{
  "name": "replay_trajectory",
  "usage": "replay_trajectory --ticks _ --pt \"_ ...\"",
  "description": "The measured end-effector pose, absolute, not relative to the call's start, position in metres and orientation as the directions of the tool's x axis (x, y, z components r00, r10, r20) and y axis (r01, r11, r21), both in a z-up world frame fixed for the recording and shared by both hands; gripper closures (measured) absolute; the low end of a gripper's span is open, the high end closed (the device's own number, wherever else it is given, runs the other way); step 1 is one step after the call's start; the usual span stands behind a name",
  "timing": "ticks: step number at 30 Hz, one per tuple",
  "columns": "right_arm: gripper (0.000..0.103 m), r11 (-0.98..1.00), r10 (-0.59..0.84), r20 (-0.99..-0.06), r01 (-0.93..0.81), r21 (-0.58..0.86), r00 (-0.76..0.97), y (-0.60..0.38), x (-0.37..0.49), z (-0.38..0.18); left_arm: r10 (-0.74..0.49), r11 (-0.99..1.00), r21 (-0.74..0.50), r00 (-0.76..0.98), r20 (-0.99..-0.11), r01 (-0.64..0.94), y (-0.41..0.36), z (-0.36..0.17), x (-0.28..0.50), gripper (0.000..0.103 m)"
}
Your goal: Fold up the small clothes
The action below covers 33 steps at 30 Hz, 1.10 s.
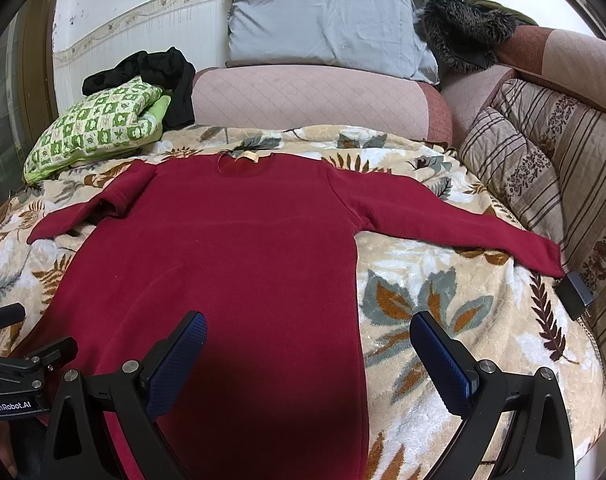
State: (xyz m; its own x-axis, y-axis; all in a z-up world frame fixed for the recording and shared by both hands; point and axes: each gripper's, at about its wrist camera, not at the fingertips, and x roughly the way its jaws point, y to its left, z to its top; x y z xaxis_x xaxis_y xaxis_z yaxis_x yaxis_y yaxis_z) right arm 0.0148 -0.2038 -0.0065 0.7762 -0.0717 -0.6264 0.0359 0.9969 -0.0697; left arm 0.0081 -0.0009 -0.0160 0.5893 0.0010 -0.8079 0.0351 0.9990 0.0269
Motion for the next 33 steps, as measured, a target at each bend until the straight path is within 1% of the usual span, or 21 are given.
replay_trajectory --ticks 12,15,18,22,23,25,28,30,31,33 --pt "0.002 0.997 -0.072 -0.626 0.035 -0.071 0.776 -0.203 0.014 -0.006 -0.008 0.999 0.016 0.587 -0.809 0.035 0.002 -0.017 0.006 0.001" --pt "0.002 0.997 -0.072 -0.627 0.036 -0.07 0.776 -0.204 0.015 -0.006 -0.035 0.999 -0.016 0.582 -0.813 0.038 0.005 -0.013 0.007 0.001" --pt "0.002 0.997 -0.071 -0.627 0.035 -0.069 0.776 -0.204 0.015 -0.006 -0.092 0.995 -0.1 0.591 -0.801 0.019 0.018 -0.003 0.006 0.001" --pt "0.002 0.997 -0.067 -0.631 0.037 -0.061 0.773 -0.206 0.016 -0.006 -0.133 0.984 -0.176 0.594 -0.793 -0.014 0.036 0.01 0.01 0.001" --pt "0.002 0.998 -0.066 -0.632 0.037 -0.059 0.772 -0.206 0.016 -0.006 -0.177 0.975 -0.221 0.607 -0.775 0.003 0.045 0.015 0.011 0.001" --pt "0.002 0.998 -0.061 -0.631 0.035 -0.053 0.773 -0.206 0.016 -0.005 -0.229 0.963 -0.267 0.625 -0.746 0.035 0.053 0.024 0.013 0.001" --pt "0.002 0.999 -0.051 -0.629 0.03 -0.043 0.776 -0.206 0.015 -0.004 -0.359 0.907 -0.418 0.63 -0.689 0.059 0.08 0.03 0.026 0.0" --pt "0.002 0.999 -0.049 -0.628 0.032 -0.039 0.777 -0.206 0.015 -0.004 -0.458 0.839 -0.542 0.614 -0.643 0.057 0.104 0.025 0.038 0.001" --pt "0.002 0.999 -0.051 -0.628 0.033 -0.039 0.776 -0.206 0.015 -0.004 -0.481 0.814 -0.579 0.609 -0.63 0.044 0.117 0.023 0.042 0.001" --pt "0.002 0.999 -0.05 -0.629 0.035 -0.036 0.776 -0.207 0.015 -0.003 -0.488 0.801 -0.598 0.608 -0.626 0.027 0.14 0.022 0.048 0.001"
